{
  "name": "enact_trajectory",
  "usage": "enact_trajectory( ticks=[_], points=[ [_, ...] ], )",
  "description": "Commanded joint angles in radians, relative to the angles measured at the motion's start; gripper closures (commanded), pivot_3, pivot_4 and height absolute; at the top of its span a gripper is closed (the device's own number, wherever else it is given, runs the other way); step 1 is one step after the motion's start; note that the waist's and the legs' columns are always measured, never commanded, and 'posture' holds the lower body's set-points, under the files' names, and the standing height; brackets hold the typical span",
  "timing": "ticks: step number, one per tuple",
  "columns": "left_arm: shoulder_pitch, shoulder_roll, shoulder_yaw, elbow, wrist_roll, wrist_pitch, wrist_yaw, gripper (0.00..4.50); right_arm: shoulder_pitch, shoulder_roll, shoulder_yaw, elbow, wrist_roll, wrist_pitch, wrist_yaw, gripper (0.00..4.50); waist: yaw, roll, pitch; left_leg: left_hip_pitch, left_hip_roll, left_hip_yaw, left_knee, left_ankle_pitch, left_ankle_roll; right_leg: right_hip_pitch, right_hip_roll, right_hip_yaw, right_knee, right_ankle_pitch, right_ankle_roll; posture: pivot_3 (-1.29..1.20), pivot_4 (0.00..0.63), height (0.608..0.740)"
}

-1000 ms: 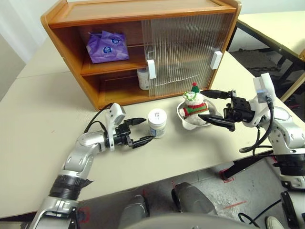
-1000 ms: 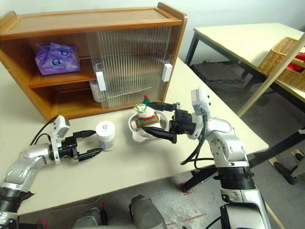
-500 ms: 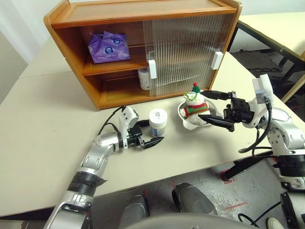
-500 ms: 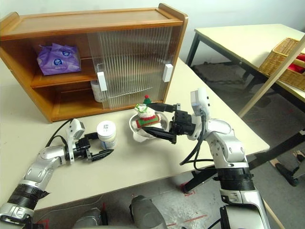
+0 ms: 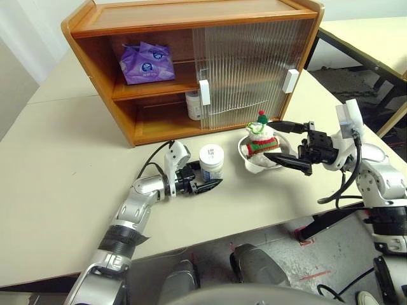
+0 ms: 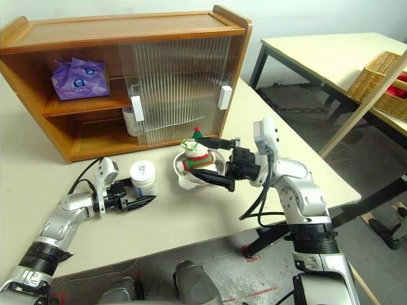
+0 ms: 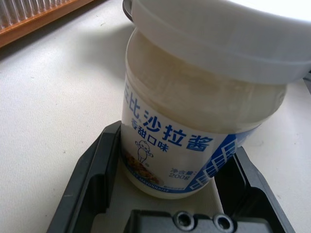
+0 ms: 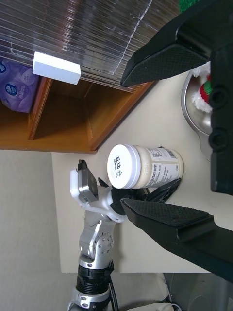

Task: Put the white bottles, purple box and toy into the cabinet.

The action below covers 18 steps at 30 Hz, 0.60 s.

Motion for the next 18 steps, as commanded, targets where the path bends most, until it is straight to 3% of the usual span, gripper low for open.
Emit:
enact_trajectory(
  ticks=[1, 12, 18],
  points=[
    [0.024, 0.004, 0.009, 0.015, -0.007, 0.005, -0.004, 1.35, 0.005, -0.008, 0.013, 0.001, 0.002, 0.026, 0.016, 0.0, 0.0, 0.0, 0.0, 0.0, 0.0, 0.0, 0.0, 0.0, 0.0, 0.0, 0.0, 0.0, 0.0, 0.0, 0.0, -0.33, 0.036, 0.74],
    [-0.018, -0.004, 0.171, 0.06, 0.0, -0.098, 0.223, 1.35, 0.011, 0.004, 0.018, -0.048, 0.053, 0.097, 0.059, 0.0, -0.002, 0.0, 0.0, 0.0, 0.0, 0.0, 0.0, 0.001, 0.0, 0.0, 0.001, 0.0, 0.0, -0.003, 0.006, -0.32, 0.04, 0.74],
    [-0.117, 0.005, 0.255, 0.139, 0.043, -0.126, 0.412, 1.35, 0.008, 0.048, -0.006, -0.072, 0.098, 0.128, 0.01, 0.0, 0.005, -0.001, 0.001, 0.0, 0.0, 0.0, 0.0, 0.001, 0.0, 0.0, 0.001, 0.0, 0.0, 0.0, 0.0, -0.32, 0.043, 0.74]
  ],
)
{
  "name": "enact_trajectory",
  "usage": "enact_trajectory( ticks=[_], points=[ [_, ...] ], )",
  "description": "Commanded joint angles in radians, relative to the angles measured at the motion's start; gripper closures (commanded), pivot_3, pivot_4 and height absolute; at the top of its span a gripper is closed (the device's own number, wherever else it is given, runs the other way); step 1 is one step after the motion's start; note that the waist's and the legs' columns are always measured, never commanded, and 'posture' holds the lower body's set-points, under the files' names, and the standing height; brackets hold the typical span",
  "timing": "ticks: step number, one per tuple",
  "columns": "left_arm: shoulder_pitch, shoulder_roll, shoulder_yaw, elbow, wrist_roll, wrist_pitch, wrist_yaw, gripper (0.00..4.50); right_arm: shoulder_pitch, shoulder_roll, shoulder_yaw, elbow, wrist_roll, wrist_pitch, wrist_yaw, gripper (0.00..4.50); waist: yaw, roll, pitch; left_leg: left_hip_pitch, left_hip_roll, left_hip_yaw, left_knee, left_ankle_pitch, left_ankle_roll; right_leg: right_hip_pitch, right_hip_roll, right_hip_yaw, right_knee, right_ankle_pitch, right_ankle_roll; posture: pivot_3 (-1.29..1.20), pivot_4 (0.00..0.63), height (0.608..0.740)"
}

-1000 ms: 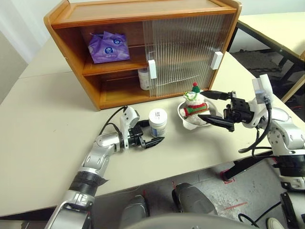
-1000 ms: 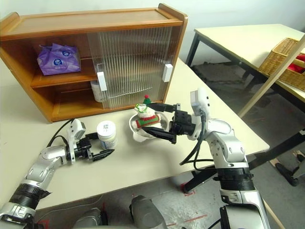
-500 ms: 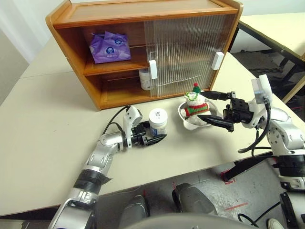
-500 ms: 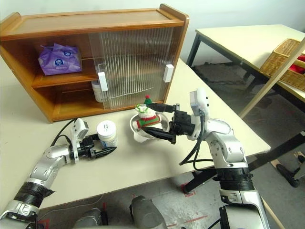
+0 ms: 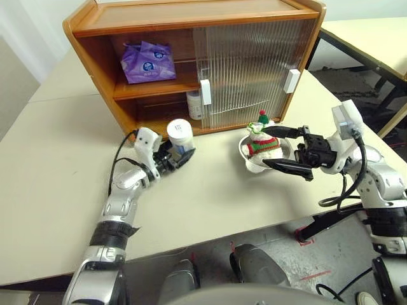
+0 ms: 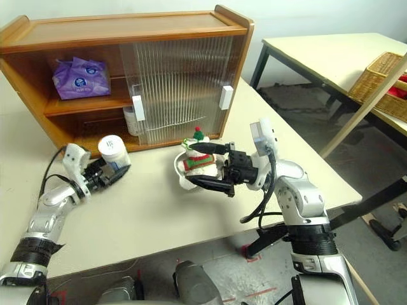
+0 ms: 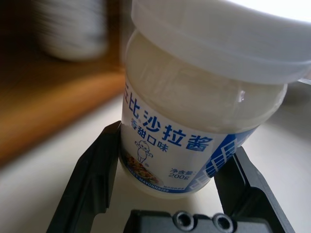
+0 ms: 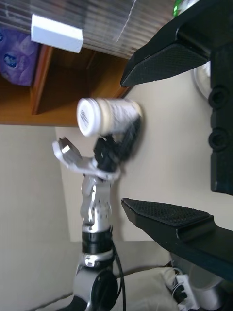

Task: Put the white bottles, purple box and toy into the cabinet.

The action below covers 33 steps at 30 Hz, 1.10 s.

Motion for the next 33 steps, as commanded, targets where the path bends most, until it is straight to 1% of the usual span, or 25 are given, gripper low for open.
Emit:
enact_trajectory(
  ticks=[1, 4, 8, 14, 16, 17, 21, 25, 33],
  points=[
    [-0.066, 0.006, 0.04, 0.053, 0.031, -0.037, 0.095, 1.35, 0.008, 0.034, -0.01, -0.041, 0.04, 0.028, -0.042, 0.0, 0.0, 0.0, 0.0, 0.0, 0.0, 0.0, 0.0, 0.0, 0.0, 0.0, 0.0, 0.0, 0.0, 0.0, 0.0, -0.32, 0.043, 0.74],
    [-0.1, 0.003, 0.037, 0.092, 0.051, -0.055, 0.122, 1.35, 0.03, 0.04, 0.002, -0.069, 0.034, 0.03, -0.054, 0.0, 0.004, 0.0, 0.0, 0.0, 0.0, 0.0, 0.0, 0.0, 0.0, 0.001, 0.0, 0.0, -0.001, 0.0, 0.0, -0.32, 0.045, 0.74],
    [-0.168, -0.032, 0.022, 0.186, 0.086, -0.07, 0.185, 1.35, 0.042, 0.047, 0.024, -0.079, 0.013, 0.025, -0.071, 0.0, 0.007, -0.001, 0.001, 0.0, -0.002, 0.0, 0.0, -0.001, 0.002, 0.002, 0.0, 0.001, -0.002, 0.0, 0.001, -0.32, 0.046, 0.74],
    [-0.231, -0.058, 0.013, 0.26, 0.14, -0.061, 0.287, 1.35, 0.041, 0.041, 0.021, -0.08, 0.017, 0.025, -0.075, 0.0, 0.005, -0.004, 0.003, 0.0, -0.002, 0.0, 0.0, -0.001, 0.002, 0.002, 0.0, 0.002, -0.003, 0.0, 0.004, -0.33, 0.049, 0.74],
    [-0.247, -0.062, 0.01, 0.28, 0.155, -0.065, 0.309, 1.35, 0.041, 0.041, 0.022, -0.081, 0.017, 0.024, -0.076, 0.0, 0.005, -0.005, 0.003, 0.0, -0.002, 0.0, 0.0, 0.0, 0.002, 0.002, 0.0, 0.002, -0.003, -0.002, 0.007, -0.33, 0.05, 0.74],
    [-0.255, -0.066, 0.01, 0.29, 0.159, -0.068, 0.321, 1.35, 0.042, 0.041, 0.022, -0.081, 0.017, 0.024, -0.077, 0.0, 0.005, -0.005, 0.003, 0.0, -0.002, 0.0, 0.0, 0.0, 0.002, 0.003, 0.001, 0.002, -0.003, -0.004, 0.012, -0.33, 0.05, 0.74],
    [-0.316, -0.082, 0.02, 0.365, 0.169, -0.037, 0.389, 1.35, 0.037, 0.042, 0.023, -0.079, 0.013, 0.022, -0.082, 0.0, 0.005, -0.007, 0.005, 0.0, -0.005, 0.0, 0.0, 0.001, 0.004, 0.003, 0.001, 0.002, -0.003, -0.004, 0.016, -0.34, 0.052, 0.74],
    [-0.365, -0.083, 0.026, 0.448, 0.171, -0.052, 0.422, 1.35, 0.038, 0.036, 0.019, -0.076, 0.012, 0.018, -0.079, 0.0, 0.003, -0.01, 0.008, 0.0, -0.007, 0.0, 0.0, 0.003, 0.007, 0.004, 0.0, 0.003, -0.004, -0.003, 0.019, -0.34, 0.053, 0.74],
    [-0.44, -0.097, 0.045, 0.566, 0.163, -0.088, 0.461, 1.35, 0.053, 0.021, 0.009, -0.08, 0.006, 0.008, -0.077, 0.0, -0.001, -0.012, 0.008, -0.001, -0.008, 0.0, 0.001, 0.004, 0.008, 0.005, -0.001, 0.003, -0.004, -0.002, 0.019, -0.36, 0.044, 0.74]
  ],
)
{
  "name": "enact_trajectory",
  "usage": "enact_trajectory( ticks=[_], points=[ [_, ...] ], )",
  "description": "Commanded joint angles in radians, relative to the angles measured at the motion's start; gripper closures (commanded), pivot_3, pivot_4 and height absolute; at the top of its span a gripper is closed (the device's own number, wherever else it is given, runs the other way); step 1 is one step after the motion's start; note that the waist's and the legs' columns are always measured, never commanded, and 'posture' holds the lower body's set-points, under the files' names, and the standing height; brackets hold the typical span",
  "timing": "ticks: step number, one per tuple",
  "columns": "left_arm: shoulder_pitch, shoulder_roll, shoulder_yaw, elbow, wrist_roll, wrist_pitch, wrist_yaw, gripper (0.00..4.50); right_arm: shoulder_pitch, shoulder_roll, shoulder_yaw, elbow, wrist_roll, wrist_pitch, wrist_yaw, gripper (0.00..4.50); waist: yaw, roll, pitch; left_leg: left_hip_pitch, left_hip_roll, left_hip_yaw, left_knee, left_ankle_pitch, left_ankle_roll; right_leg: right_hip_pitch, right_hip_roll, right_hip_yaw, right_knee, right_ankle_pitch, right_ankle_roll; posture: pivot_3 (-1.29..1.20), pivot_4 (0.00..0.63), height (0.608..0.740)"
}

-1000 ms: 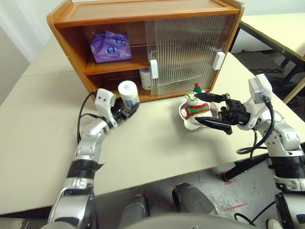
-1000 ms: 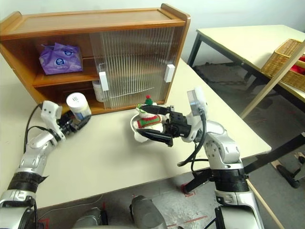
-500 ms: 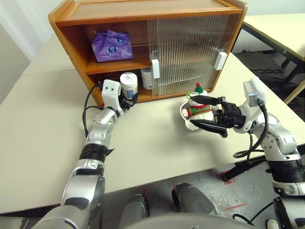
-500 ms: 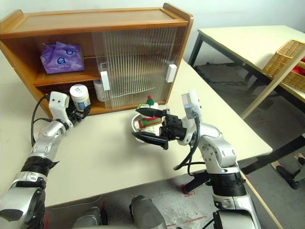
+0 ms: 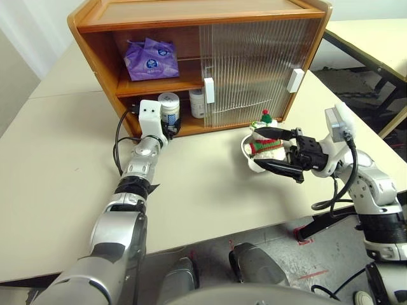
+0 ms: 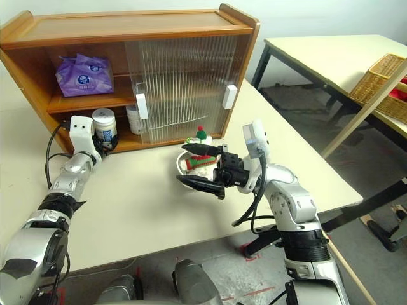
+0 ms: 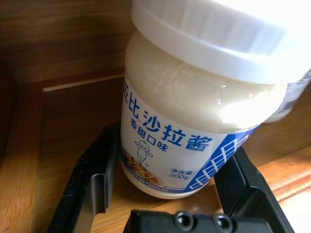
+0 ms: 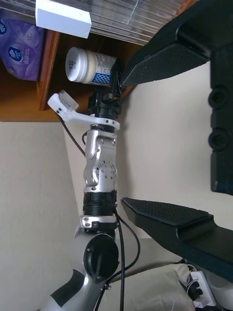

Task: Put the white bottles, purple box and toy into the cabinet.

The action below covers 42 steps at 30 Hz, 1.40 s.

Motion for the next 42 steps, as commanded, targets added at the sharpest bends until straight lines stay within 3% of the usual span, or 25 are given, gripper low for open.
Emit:
enact_trajectory(
  ticks=[1, 10, 22, 26, 42],
  points=[
    [-0.047, -0.006, 0.012, 0.04, -0.003, -0.032, 0.012, 1.35, 0.017, -0.017, -0.016, -0.009, -0.005, -0.014, 0.004, 0.0, -0.001, 0.0, 0.0, 0.0, 0.0, 0.0, 0.0, 0.0, 0.0, 0.0, 0.0, 0.0, 0.0, 0.0, 0.0, -0.36, 0.043, 0.74],
    [-0.155, 0.003, 0.027, 0.204, -0.002, -0.06, 0.027, 1.35, 0.032, -0.031, -0.025, -0.018, -0.001, -0.023, 0.001, 0.0, -0.016, -0.001, 0.0, 0.0, -0.002, 0.003, 0.0, 0.001, 0.002, 0.0, 0.001, -0.003, 0.0, 0.001, 0.005, -0.37, 0.032, 0.74],
    [-0.13, -0.007, 0.03, 0.235, -0.001, -0.087, 0.052, 1.35, 0.046, -0.047, -0.038, -0.031, 0.006, -0.016, -0.001, 0.0, -0.041, -0.001, 0.0, 0.0, -0.01, 0.004, 0.003, 0.004, 0.004, 0.002, -0.001, -0.002, 0.0, 0.003, 0.008, -0.36, 0.032, 0.74],
    [-0.12, -0.003, 0.031, 0.235, -0.001, -0.089, 0.062, 0.02, 0.043, -0.043, -0.034, -0.033, 0.006, -0.011, -0.007, 0.0, -0.043, -0.001, 0.0, 0.0, -0.015, 0.003, 0.003, 0.004, 0.004, 0.002, -0.001, -0.002, 0.0, 0.003, 0.008, -0.36, 0.035, 0.74],
    [-0.032, 0.001, 0.031, 0.128, 0.001, -0.11, 0.058, 0.02, 0.031, -0.035, -0.025, -0.023, -0.001, -0.014, -0.012, 0.0, -0.043, -0.001, 0.0, 0.005, -0.016, 0.002, 0.003, 0.004, 0.003, 0.006, -0.001, -0.002, 0.0, 0.003, 0.008, -0.35, 0.034, 0.74]
  ],
)
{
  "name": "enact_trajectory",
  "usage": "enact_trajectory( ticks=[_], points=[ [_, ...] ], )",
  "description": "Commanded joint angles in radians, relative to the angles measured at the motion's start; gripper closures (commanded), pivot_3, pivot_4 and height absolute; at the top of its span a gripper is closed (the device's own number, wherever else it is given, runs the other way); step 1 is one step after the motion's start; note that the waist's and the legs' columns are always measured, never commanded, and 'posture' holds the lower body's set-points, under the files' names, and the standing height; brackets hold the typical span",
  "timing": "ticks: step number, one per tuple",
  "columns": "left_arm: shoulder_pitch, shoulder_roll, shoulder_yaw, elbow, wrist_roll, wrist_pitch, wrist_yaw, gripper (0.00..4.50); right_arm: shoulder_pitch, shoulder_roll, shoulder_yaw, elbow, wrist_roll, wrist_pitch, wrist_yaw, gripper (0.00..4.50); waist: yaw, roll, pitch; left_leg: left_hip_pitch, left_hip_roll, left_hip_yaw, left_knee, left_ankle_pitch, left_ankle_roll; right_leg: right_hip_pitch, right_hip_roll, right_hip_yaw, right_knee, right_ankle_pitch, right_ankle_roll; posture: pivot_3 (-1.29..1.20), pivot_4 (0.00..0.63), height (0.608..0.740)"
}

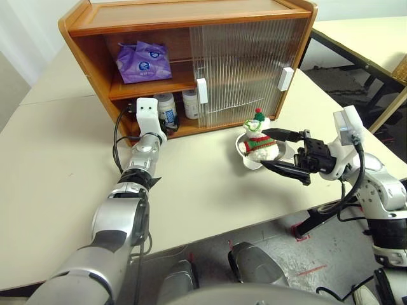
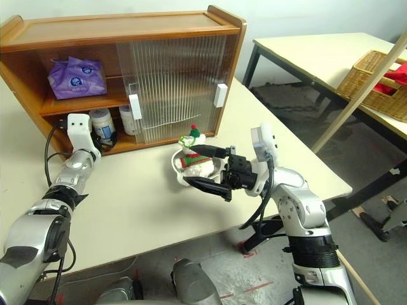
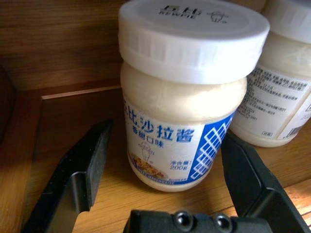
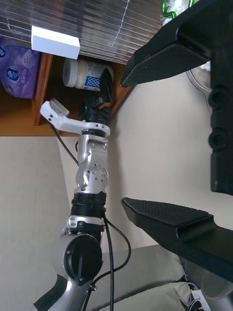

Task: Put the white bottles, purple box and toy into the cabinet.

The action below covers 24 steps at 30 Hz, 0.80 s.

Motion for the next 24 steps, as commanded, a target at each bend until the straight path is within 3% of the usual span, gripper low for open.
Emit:
enact_trajectory(
  ticks=[1, 7, 10, 13, 19, 24],
  points=[
    [0.058, -0.005, -0.004, -0.077, 0.001, -0.014, -0.007, 0.02, -0.008, 0.0, 0.005, -0.001, -0.002, 0.001, 0.0, 0.0, 0.0, 0.0, 0.0, 0.0, 0.0, 0.0, 0.0, 0.0, 0.0, 0.0, 0.0, 0.0, 0.0, 0.0, 0.0, -0.35, 0.034, 0.74],
    [0.238, -0.02, 0.003, -0.378, -0.022, 0.049, -0.001, 0.02, 0.002, 0.008, 0.008, -0.007, -0.005, -0.004, -0.008, 0.0, 0.0, 0.0, 0.0, 0.0, -0.001, 0.001, 0.0, 0.0, -0.001, 0.0, 0.0, -0.001, 0.0, 0.0, 0.0, -0.34, 0.036, 0.74],
    [0.335, -0.03, -0.037, -0.534, -0.037, -0.006, -0.102, 0.02, 0.006, 0.014, 0.013, -0.007, -0.008, -0.006, -0.009, 0.0, 0.005, 0.0, 0.0, 0.0, -0.002, 0.001, 0.0, 0.001, -0.001, 0.0, 0.0, -0.001, 0.0, 0.0, -0.001, -0.33, 0.035, 0.74],
    [0.41, -0.031, -0.082, -0.633, -0.064, -0.05, -0.227, 0.56, -0.002, 0.019, 0.015, 0.002, -0.013, -0.009, -0.01, 0.0, 0.014, 0.0, 0.0, 0.0, -0.002, -0.001, 0.0, 0.0, -0.003, 0.0, 0.0, -0.001, 0.0, -0.001, -0.002, -0.33, 0.037, 0.74],
    [0.414, -0.043, -0.179, -0.739, -0.087, -0.106, -0.405, 2.65, -0.012, 0.02, 0.014, 0.016, -0.017, -0.011, -0.003, 0.0, 0.036, 0.0, 0.0, 0.0, 0.006, -0.004, 0.0, -0.009, -0.018, -0.001, -0.002, 0.002, 0.001, 0.0, -0.005, -0.32, 0.037, 0.74],
    [0.289, -0.113, -0.219, -0.65, -0.078, -0.103, -0.425, 4.37, -0.011, 0.026, 0.022, 0.009, -0.018, -0.009, -0.006, 0.0, 0.054, 0.0, 0.0, -0.001, 0.009, -0.004, 0.0, -0.009, -0.018, -0.001, -0.005, 0.004, 0.001, 0.002, -0.01, -0.33, 0.037, 0.74]
  ],
)
